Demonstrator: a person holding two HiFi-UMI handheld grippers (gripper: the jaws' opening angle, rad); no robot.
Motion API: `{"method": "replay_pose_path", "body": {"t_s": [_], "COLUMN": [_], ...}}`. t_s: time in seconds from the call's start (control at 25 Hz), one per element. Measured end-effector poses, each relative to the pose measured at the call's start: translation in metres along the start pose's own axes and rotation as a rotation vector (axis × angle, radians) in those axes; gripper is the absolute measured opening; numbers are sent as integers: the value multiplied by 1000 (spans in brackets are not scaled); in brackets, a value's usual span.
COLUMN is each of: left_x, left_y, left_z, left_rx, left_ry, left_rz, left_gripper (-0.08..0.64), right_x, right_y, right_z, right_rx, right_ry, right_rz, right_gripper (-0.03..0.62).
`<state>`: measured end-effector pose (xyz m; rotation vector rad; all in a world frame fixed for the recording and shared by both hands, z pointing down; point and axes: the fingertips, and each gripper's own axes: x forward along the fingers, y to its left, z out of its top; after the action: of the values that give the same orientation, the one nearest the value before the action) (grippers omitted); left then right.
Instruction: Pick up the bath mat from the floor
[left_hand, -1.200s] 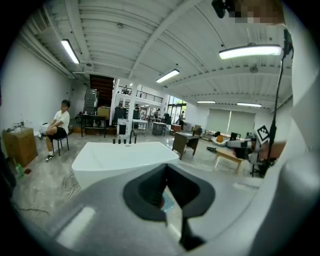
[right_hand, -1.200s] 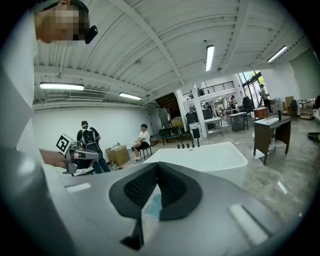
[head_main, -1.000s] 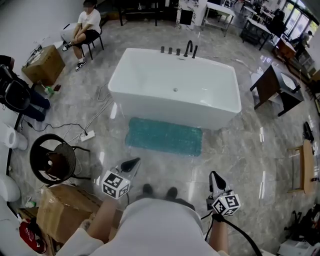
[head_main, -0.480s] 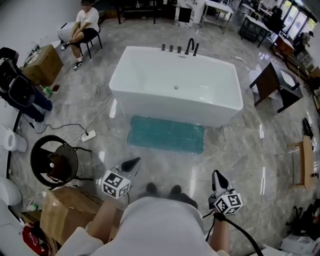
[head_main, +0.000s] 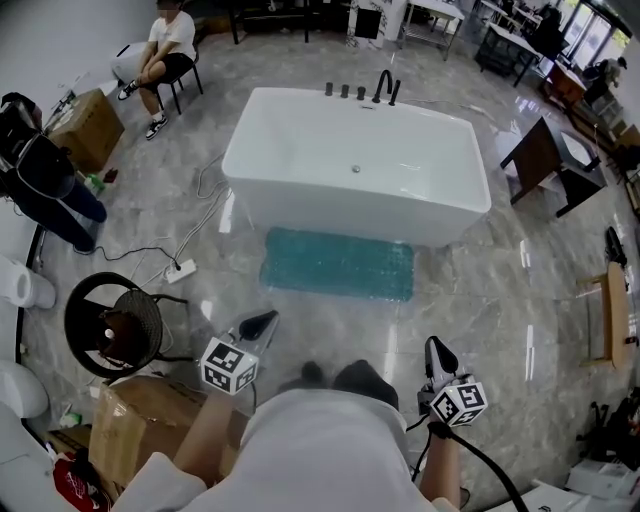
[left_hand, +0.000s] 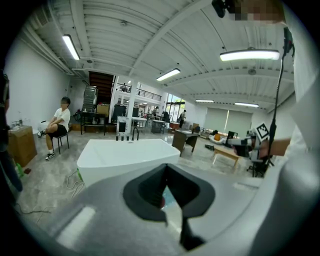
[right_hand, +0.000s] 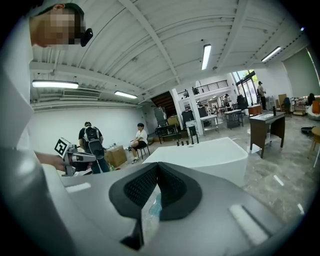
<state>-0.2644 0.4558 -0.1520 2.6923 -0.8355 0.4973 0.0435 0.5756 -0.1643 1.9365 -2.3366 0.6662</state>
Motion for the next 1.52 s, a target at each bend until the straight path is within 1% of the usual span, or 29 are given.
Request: {"method": "replay_pose_path", "body": {"t_s": [0.12, 0.2, 0.32, 0.56, 0.88, 1.0, 1.08, 1.16, 1.28, 1.44, 1.52], "left_x": [-4, -5, 0, 17, 54, 74, 87, 100, 121, 153, 171], "left_y": [7, 9, 9, 17, 40, 42, 41, 45, 57, 69, 71], "left_z": [-2, -2, 2, 3, 19, 28, 38, 48, 56, 64, 70], "left_rx": [-11, -22, -38, -48, -53, -60, -65, -66, -67, -74, -75], "left_ry": [-3, -10, -24, -12, 17, 22, -4, -27, -27, 6, 21], "left_rz": [2, -11, -29, -15, 13, -9, -35, -42, -16, 20, 24], "left_gripper": [2, 2, 2, 2, 2, 2, 2, 2, 2, 2, 2], "right_x": [5, 9, 16, 34, 84, 105, 118, 133, 157, 185, 198], "right_y": [7, 8, 3, -10, -42, -59, -69, -80, -97, -126, -144], "right_z": [-4, -5, -2, 2, 20, 29, 35, 39, 45, 56, 63], "right_rx": [-5, -4, 1, 1, 9, 12, 12, 5, -6, -4, -1], "right_ry": [8, 11, 16, 28, 48, 53, 56, 66, 88, 112, 123], "right_rz": [5, 4, 8, 21, 49, 71, 93, 111, 128, 139, 145], "right_gripper": [6, 6, 6, 6, 6, 6, 6, 6, 6, 6, 6]}}
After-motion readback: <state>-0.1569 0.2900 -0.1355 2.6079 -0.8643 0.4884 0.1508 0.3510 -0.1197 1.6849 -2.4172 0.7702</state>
